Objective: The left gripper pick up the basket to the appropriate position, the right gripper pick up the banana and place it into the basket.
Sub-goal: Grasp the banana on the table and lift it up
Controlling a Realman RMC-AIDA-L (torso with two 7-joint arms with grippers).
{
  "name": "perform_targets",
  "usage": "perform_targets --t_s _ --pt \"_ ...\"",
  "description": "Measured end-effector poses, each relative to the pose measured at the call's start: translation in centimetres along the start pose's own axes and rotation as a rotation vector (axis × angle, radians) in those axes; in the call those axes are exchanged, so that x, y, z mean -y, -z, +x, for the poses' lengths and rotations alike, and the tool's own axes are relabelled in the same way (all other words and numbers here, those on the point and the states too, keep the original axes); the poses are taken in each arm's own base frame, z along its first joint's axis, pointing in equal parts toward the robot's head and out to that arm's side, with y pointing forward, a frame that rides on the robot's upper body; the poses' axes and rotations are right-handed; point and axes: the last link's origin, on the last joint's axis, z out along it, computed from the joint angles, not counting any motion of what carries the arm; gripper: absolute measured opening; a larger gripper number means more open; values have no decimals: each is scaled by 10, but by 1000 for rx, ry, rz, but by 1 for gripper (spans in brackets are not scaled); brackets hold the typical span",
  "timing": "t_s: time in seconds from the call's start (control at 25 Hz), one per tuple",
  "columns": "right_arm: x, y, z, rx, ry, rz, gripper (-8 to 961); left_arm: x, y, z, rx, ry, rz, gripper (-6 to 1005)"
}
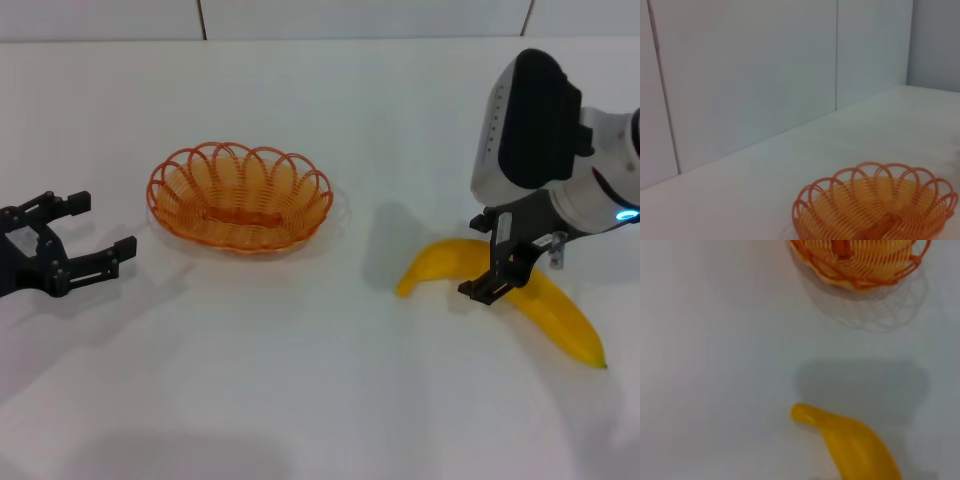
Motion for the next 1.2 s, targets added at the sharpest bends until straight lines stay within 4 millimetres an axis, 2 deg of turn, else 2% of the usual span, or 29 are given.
perform_targets --t_s 0.64,1.2 --pt "2 -8 -1 -23 -2 -21 870 0 -2 0 2 -3 2 891" --pt "4 -7 -2 -11 -21 -20 868 0 -2 0 -1 -3 4 891"
